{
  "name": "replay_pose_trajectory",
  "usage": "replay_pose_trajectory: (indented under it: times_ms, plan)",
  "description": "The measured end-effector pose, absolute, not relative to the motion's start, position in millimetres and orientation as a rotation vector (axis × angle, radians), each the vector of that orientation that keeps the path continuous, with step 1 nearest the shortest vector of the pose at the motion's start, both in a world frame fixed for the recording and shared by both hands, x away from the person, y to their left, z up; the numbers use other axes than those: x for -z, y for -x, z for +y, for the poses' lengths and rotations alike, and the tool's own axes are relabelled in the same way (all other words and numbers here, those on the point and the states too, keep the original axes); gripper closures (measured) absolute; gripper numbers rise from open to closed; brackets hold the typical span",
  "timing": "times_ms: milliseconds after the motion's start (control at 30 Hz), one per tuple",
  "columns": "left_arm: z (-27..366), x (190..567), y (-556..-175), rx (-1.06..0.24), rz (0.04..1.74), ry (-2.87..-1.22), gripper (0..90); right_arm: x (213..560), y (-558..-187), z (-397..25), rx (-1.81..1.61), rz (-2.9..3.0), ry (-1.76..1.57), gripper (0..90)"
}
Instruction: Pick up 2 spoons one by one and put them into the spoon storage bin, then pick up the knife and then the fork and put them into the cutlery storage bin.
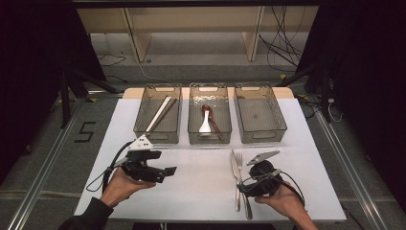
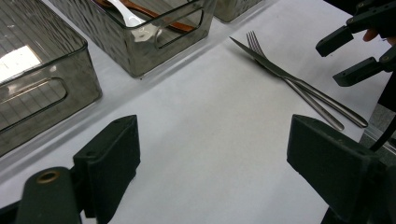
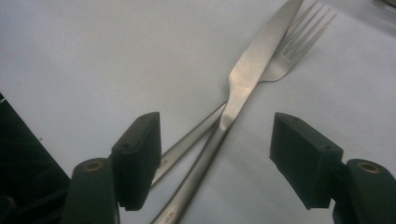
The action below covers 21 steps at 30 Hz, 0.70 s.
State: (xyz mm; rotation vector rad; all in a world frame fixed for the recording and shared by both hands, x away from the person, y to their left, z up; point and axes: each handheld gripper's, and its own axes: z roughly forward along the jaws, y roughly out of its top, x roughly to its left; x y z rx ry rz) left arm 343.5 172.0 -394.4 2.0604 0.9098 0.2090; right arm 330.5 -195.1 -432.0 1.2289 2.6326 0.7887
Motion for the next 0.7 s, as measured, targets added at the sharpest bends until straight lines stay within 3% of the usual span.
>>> replay_pose_trajectory:
  times_ms: [100, 700]
  plan:
    - [173, 396, -341, -0.201, 0.912, -2.061, 16.6, 434, -330, -191, -0.783, 2.654, -1.205, 40.3]
    - [185, 400, -328, -0.218, 0.906, -2.046, 16.1, 443, -325, -171, -0.788, 2.766, -1.051, 83.2]
